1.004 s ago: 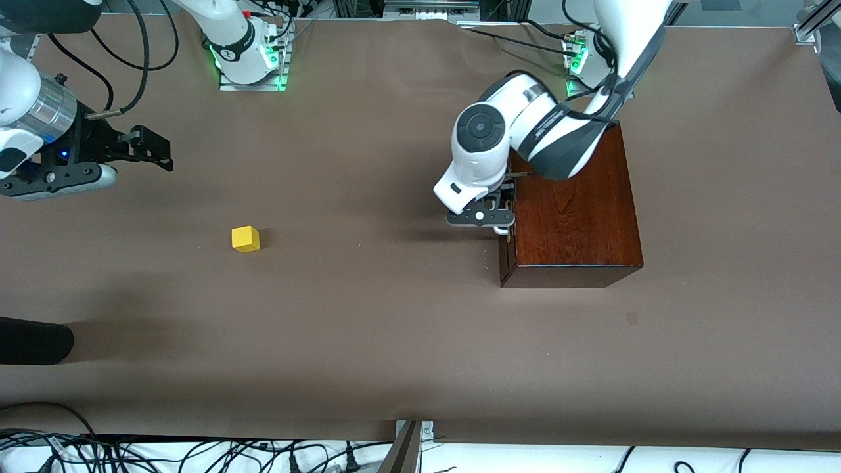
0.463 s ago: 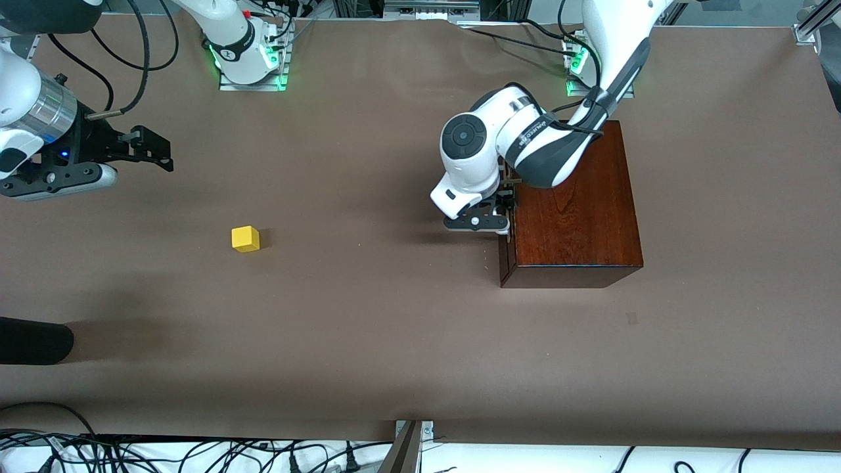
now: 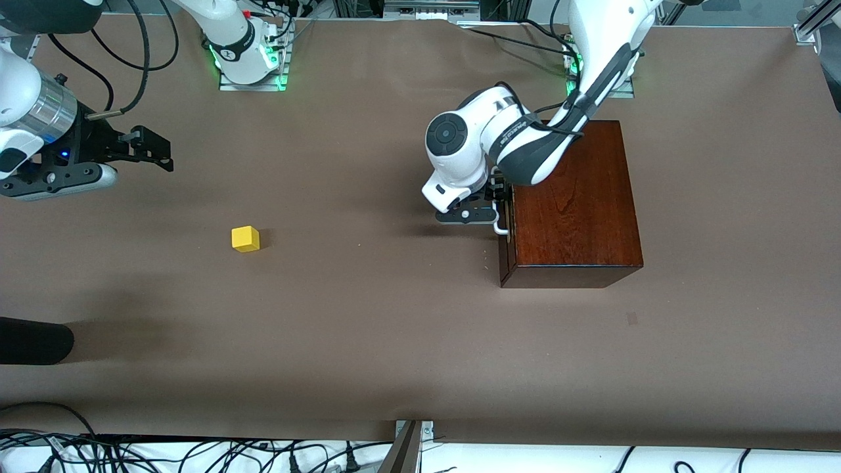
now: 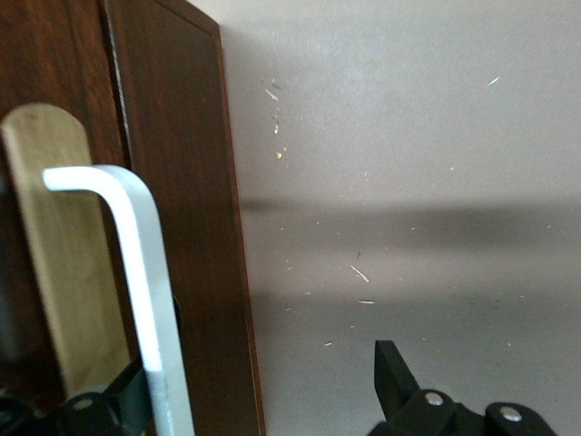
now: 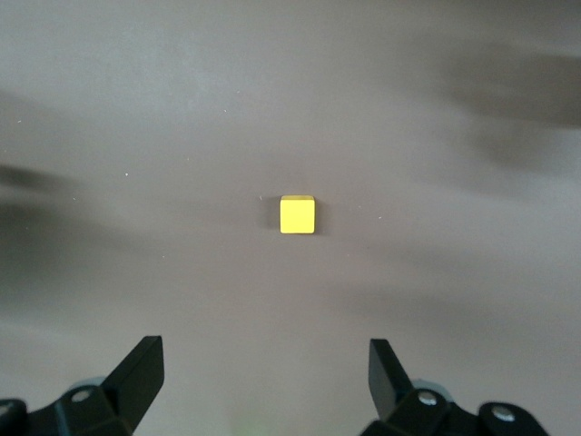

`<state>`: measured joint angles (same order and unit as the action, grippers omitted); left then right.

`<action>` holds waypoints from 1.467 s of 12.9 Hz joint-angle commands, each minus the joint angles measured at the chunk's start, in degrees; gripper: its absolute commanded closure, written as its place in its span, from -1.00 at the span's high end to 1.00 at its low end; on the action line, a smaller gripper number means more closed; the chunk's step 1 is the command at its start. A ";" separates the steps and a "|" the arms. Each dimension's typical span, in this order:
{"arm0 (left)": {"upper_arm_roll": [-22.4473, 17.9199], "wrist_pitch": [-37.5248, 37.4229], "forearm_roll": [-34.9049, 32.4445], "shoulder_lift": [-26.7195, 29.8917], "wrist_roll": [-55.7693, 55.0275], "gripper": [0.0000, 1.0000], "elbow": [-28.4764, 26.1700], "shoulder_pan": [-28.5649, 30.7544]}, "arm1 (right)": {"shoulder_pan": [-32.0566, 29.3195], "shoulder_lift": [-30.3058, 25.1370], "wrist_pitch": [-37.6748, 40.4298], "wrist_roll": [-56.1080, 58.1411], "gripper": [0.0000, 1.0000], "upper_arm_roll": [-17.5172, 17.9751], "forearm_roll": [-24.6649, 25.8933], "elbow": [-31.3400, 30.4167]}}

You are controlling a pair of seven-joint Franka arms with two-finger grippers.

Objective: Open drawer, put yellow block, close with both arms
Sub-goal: 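Pull the drawer open by its handle with the left gripper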

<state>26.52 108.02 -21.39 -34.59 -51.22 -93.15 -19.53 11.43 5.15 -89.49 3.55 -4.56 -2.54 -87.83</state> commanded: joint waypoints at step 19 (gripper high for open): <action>0.11 8.08 -3.39 -6.19 -9.43 1.00 9.30 -7.37 | -0.88 1.17 -0.25 0.14 1.00 -0.54 -0.09 1.34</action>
<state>26.23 114.61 -24.71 -38.68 -60.66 -87.45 -26.19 11.26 5.29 -89.97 3.54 -5.13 -2.54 -87.82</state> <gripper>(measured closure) 0.000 0.000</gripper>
